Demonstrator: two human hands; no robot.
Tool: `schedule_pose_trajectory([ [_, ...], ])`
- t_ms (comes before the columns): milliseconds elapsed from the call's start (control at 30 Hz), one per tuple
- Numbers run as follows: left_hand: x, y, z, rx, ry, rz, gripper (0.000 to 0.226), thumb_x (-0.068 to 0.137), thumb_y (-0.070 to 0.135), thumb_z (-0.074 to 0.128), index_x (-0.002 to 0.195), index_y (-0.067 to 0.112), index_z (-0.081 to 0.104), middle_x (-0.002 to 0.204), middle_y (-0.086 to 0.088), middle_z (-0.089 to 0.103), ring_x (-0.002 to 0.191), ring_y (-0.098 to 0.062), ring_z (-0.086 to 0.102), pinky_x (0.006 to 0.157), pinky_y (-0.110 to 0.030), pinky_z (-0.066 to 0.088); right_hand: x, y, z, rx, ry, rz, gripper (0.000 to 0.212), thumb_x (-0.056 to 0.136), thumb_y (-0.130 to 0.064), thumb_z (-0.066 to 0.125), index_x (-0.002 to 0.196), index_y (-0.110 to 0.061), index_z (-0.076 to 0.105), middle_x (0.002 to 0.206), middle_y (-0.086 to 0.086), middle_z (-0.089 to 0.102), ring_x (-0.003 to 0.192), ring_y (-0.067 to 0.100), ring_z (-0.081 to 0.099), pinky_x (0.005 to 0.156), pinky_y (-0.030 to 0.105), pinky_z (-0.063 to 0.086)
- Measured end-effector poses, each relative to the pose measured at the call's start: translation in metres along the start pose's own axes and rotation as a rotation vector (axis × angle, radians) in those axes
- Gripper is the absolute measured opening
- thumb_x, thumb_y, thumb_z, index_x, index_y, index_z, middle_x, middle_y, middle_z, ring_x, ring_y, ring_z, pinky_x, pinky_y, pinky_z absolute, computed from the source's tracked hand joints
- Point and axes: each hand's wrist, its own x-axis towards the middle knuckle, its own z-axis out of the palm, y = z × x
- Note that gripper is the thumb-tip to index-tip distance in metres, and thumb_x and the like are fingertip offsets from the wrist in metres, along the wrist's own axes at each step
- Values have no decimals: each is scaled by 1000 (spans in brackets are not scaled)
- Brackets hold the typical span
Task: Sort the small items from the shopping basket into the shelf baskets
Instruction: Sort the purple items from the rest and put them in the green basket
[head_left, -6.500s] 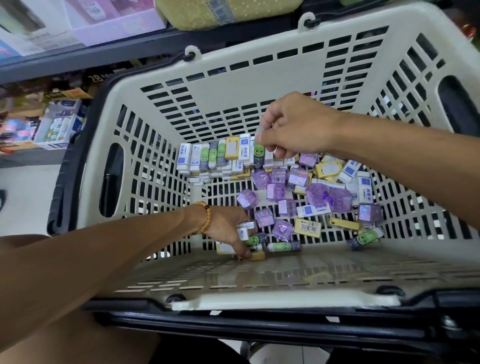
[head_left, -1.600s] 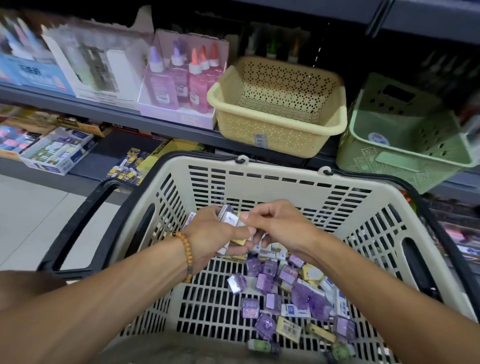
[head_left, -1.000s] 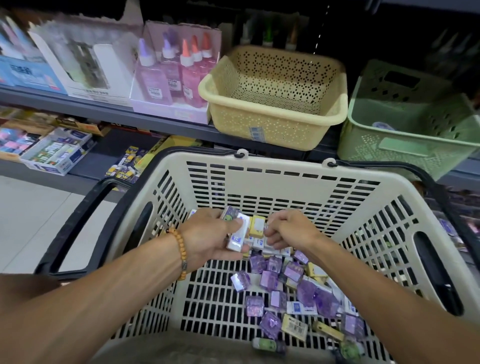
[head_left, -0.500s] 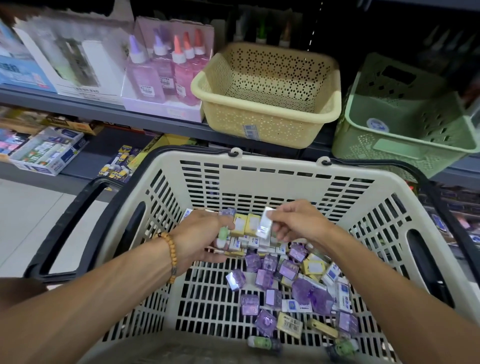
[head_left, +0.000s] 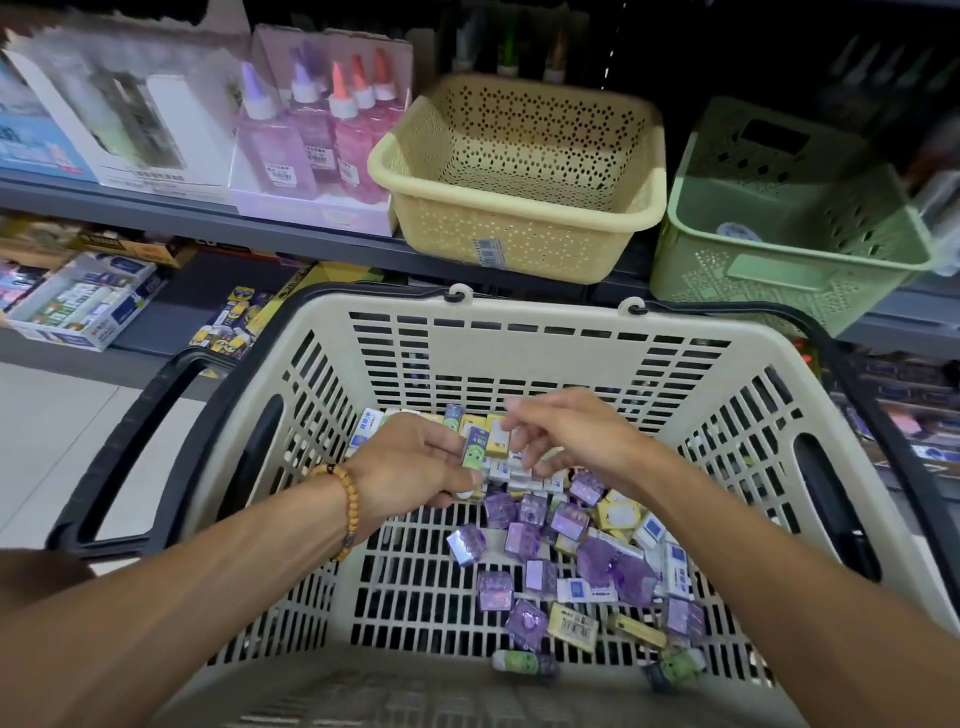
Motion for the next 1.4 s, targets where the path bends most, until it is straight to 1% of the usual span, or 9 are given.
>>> schedule_pose_trajectory([
  [200, 5, -1, 16, 81, -154, 145, 9, 77, 3, 78, 80, 2, 70, 68, -5, 59, 62, -9, 59, 63, -18, 52, -26, -12, 9, -79, -26, -45, 4, 91, -13, 68, 90, -12, 71, 70, 7, 69, 57, 11, 63, 54, 22, 53],
  [367, 12, -5, 43, 117, -269, 192, 27, 77, 5, 78, 101, 2, 67, 83, -6, 67, 67, -13, 65, 67, -20, 55, -53, 7, -28, -126, 11, 34, 6, 92, -13, 66, 88, -12, 71, 72, 4, 69, 59, 10, 64, 56, 21, 53],
  [500, 24, -36, 53, 703, -422, 326, 35, 78, 21, 80, 107, 22, 61, 101, 5, 62, 89, -8, 62, 82, -21, 52, -62, 29, -57, -100, 275, 67, 9, 92, -13, 65, 85, -8, 68, 73, 1, 67, 53, 5, 63, 53, 19, 50],
  [600, 29, -59, 61, 1050, -549, 416, 64, 79, 30, 78, 135, 21, 49, 123, 2, 58, 109, -14, 55, 96, -26, 45, -62, 34, -63, -49, 315, 35, 12, 92, -13, 65, 81, -9, 68, 67, 0, 65, 51, 5, 60, 50, 18, 49],
  [700, 33, -71, 74, 1313, -473, 632, 85, 81, 51, 68, 149, 33, 21, 131, -2, 49, 114, -20, 50, 95, -31, 45, -60, 31, -60, -53, 313, -22, 10, 92, -15, 64, 86, -8, 70, 67, -1, 66, 52, 4, 61, 51, 18, 49],
  [767, 33, -72, 84, 1430, -429, 699, 85, 83, 61, 59, 150, 39, 12, 115, -2, 41, 103, -21, 48, 85, -35, 49, -59, 30, -61, -69, 310, -27, 10, 93, -14, 63, 92, -6, 69, 72, 2, 66, 53, 4, 61, 52, 18, 50],
  [967, 39, -64, 77, 1440, -454, 678, 42, 77, 58, 61, 109, 30, 59, 101, 7, 46, 91, -12, 51, 72, -27, 48, -67, 21, -71, -57, 381, -61, 10, 93, -15, 64, 86, -9, 68, 74, 5, 65, 54, 6, 60, 54, 19, 54],
  [1133, 40, -60, 123, 1372, -374, 797, 61, 83, 64, 54, 128, 23, 49, 117, 0, 56, 108, -20, 51, 84, -38, 51, -87, 19, -87, -133, 397, -88, 12, 93, -21, 65, 87, -11, 68, 70, 2, 66, 56, 6, 62, 59, 23, 57],
  [1400, 38, -70, 149, 1512, -309, 963, 65, 80, 52, 67, 131, 16, 47, 89, -1, 64, 92, -22, 56, 89, -35, 33, -98, 13, -106, -68, 470, -159, 9, 92, -18, 65, 88, -9, 64, 62, -2, 63, 51, 8, 59, 47, 20, 48],
])
